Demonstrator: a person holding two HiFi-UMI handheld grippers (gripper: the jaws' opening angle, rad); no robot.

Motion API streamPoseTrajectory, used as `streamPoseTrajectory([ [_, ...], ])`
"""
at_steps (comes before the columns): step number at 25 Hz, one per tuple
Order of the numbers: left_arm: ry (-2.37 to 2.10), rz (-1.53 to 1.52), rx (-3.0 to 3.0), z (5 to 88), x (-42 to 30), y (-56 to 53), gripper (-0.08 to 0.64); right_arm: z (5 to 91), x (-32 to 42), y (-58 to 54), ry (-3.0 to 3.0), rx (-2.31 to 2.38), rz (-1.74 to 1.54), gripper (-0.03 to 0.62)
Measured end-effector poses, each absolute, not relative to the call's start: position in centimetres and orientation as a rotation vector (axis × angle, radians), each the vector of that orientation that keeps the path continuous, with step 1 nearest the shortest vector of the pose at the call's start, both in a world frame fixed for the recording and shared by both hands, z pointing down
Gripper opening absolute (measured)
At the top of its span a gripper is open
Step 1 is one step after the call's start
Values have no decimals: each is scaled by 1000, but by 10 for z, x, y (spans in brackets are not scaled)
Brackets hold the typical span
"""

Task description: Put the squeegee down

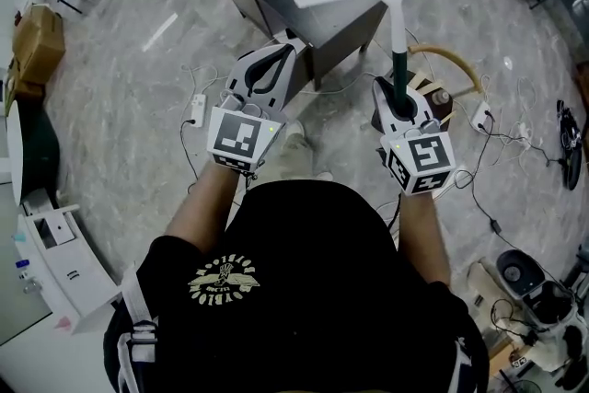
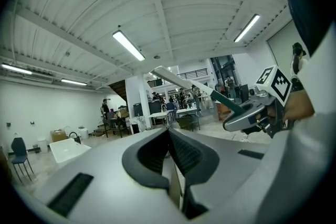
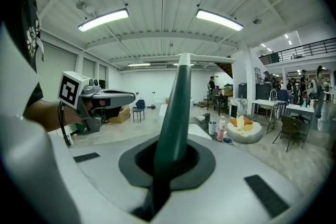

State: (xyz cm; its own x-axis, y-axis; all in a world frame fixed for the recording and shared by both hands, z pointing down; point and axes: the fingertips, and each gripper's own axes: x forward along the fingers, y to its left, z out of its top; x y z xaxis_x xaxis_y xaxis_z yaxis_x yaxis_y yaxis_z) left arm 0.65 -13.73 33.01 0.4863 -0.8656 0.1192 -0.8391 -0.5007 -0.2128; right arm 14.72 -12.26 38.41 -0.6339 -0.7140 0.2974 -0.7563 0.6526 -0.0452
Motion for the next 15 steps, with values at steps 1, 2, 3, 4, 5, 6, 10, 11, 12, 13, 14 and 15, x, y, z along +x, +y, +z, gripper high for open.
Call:
streamPoseTrajectory([
  [1,1495,-311,-2598,330,6,-143,23,385,147,-128,-2616,1193,244,28],
  [2,1494,-313,-2599,331,5,-148,23,385,146,-133,-2613,1197,247,28],
  [3,1493,-318,-2600,332,3,-153,23,385,145,-138,-2609,1200,250,28],
  [4,1489,-319,-2601,333,2,-158,23,386,144,-143,-2605,1202,250,28],
  [5,1482,-315,-2601,333,2,-164,23,386,143,-149,-2600,1205,249,28],
  [6,1474,-309,-2603,332,1,-170,23,386,142,-155,-2596,1208,248,28],
  [10,1456,-305,-2620,333,-4,-196,23,385,135,-178,-2587,1221,256,28],
  [11,1451,-304,-2623,334,-5,-203,23,386,133,-183,-2584,1222,258,28],
  [12,1444,-303,-2626,334,-5,-210,23,387,132,-189,-2581,1222,259,28],
  [13,1438,-306,-2630,335,-6,-217,23,387,130,-194,-2578,1224,260,28],
  [14,1432,-310,-2635,335,-6,-224,23,387,129,-201,-2575,1228,260,28],
  [15,1423,-308,-2638,335,-7,-231,23,387,128,-207,-2572,1234,260,28],
])
